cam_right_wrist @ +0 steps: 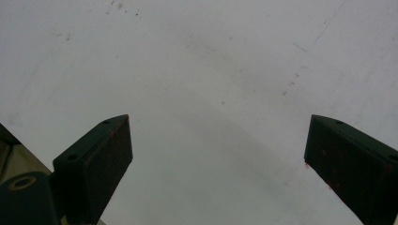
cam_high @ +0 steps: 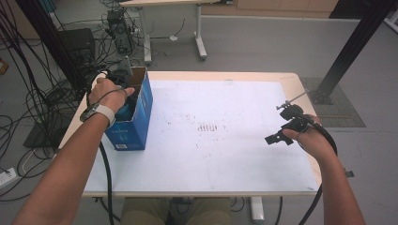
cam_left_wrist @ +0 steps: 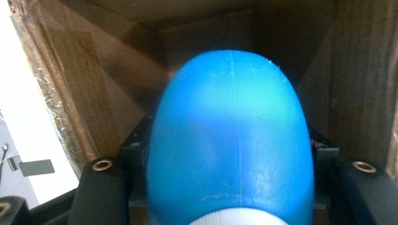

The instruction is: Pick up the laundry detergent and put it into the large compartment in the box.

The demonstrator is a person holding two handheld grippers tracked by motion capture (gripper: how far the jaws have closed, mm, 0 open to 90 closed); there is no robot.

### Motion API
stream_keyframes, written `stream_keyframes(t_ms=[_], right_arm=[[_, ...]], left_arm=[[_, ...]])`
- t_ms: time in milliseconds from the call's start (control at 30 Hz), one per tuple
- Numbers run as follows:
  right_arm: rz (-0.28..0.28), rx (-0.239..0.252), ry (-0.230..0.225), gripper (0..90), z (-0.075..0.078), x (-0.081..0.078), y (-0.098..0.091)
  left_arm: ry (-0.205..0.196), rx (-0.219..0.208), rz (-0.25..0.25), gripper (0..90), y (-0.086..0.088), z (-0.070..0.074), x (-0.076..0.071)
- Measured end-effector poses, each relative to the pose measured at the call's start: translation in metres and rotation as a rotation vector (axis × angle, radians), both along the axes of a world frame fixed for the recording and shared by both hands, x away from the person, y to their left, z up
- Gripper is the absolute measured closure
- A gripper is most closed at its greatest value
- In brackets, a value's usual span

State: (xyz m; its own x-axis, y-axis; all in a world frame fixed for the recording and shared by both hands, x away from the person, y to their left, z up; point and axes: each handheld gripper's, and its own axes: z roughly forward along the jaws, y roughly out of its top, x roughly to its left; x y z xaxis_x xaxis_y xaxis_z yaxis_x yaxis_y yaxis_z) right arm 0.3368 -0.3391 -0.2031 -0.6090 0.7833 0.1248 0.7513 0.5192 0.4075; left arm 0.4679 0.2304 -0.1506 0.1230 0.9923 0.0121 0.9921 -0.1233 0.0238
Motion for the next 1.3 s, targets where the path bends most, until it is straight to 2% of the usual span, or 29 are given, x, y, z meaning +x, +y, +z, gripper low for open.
stream_keyframes(t_ms=[1300], right_arm=[[0.0,0.003,0.001,8.1,-0.0008,0.0004,0.0009]], left_arm=[[-0.009,-0.003,-0.011,37.9,0.0012,-0.0005,-0.0021]])
